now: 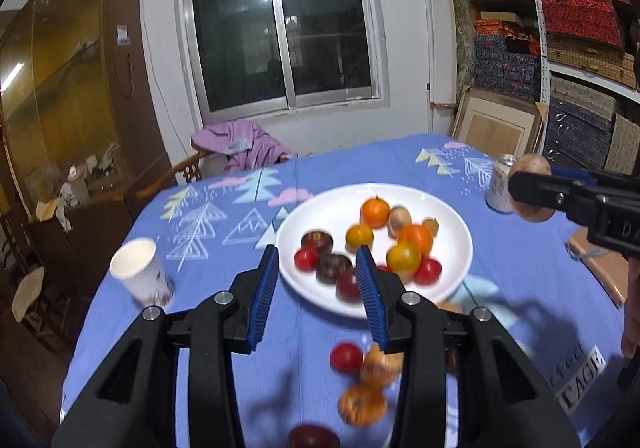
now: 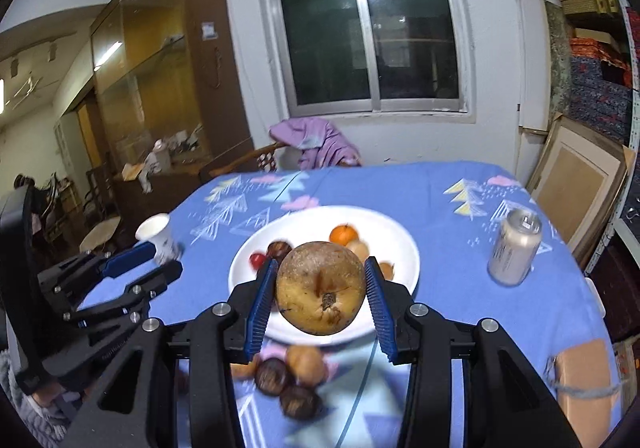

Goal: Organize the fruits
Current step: 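Carry both fruits over the white plate and open both tools to drop them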

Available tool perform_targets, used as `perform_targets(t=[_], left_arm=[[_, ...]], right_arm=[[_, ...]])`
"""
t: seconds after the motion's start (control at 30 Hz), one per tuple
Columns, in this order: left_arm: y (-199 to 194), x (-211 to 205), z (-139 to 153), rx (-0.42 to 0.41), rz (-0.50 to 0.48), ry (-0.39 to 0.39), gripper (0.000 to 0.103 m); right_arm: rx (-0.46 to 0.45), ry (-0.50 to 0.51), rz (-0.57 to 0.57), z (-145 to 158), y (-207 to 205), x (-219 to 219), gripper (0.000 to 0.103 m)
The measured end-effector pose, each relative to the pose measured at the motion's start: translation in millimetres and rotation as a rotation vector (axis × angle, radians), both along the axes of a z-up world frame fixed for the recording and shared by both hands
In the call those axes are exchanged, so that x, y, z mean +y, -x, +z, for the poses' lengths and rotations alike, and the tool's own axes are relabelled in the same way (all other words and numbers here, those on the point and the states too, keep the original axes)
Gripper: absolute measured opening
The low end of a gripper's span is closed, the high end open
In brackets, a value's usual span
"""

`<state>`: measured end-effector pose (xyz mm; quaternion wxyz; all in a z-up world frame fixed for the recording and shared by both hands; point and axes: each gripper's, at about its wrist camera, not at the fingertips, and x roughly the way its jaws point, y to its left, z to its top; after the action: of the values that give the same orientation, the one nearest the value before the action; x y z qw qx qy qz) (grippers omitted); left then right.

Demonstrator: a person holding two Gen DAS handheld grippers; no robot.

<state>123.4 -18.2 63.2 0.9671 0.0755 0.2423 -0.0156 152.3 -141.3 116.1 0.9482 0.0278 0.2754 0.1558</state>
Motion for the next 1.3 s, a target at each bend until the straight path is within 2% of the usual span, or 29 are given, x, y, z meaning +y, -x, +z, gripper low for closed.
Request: perform_targets(t=[0.1, 0.23, 0.4, 0.47, 0.6, 0.7, 0.87, 0.93, 0.97, 1.07, 1.1, 1.13, 1.2, 1.3], left_arm=[[-33.0, -7.4, -3.6, 0.015, 0.006, -0.003, 0.040], [-73.2, -6.3, -20.2, 0.071, 0.020, 0.022, 0.040], [-102.7, -0.5, -42.7, 0.129, 0.019, 0.030, 0.040], [-113.0, 4.0, -51.5, 0.179, -0.008, 0.069, 0.040], [-129.8, 18.4, -65.8, 0.277, -0.057, 0.194, 0.040], [-136.9, 27.3, -73.5, 0.310, -0.061, 0.239, 0.040], [-134.9, 25.3, -74.2, 0.300, -0.070, 0.228, 0.039], [-124.5, 23.5, -67.5, 0.252, -0.099, 0.216, 0.038], [-113.7, 21.5, -61.0, 0.200, -0.132, 0.198, 0.039], [-81.3, 9.5, -49.6, 0.118, -0.162, 0.007, 0.039], [-73.2, 9.3, -48.4, 0.114, -0.173, -0.008, 0.040], [-64.7, 10.4, -47.9, 0.125, -0.182, -0.014, 0.046], [-44.3, 17.7, -49.7, 0.163, -0.190, -0.002, 0.050], [-11.2, 34.0, -63.6, 0.258, -0.194, 0.026, 0.050]], right_arm=[[0.019, -0.014, -0.039, -3.7, -32.5, -3.8, 0.045], [0.092, -0.012, -0.074, -31.7, -75.2, -2.5, 0.045], [0.160, -0.009, -0.079, -62.4, -99.9, -2.7, 0.045], [0.180, -0.011, -0.086, -70.8, -104.5, -4.6, 0.045], [0.208, -0.012, -0.090, -82.0, -108.7, -5.1, 0.045], [0.219, -0.002, -0.090, -88.3, -110.6, -3.4, 0.045], [0.214, 0.031, -0.083, -93.3, -108.4, 3.3, 0.045], [0.206, 0.030, -0.077, -91.9, -105.6, 3.2, 0.045], [0.199, 0.031, -0.073, -90.0, -103.8, 3.1, 0.045], [0.176, 0.034, -0.067, -82.7, -99.6, 2.2, 0.045], [0.175, 0.028, -0.065, -81.2, -99.5, 1.3, 0.045], [0.175, 0.018, -0.061, -79.6, -99.4, 0.7, 0.045], [0.176, 0.010, -0.059, -78.0, -99.2, 0.2, 0.045], [0.179, 0.000, -0.049, -75.7, -97.5, 1.4, 0.045]])
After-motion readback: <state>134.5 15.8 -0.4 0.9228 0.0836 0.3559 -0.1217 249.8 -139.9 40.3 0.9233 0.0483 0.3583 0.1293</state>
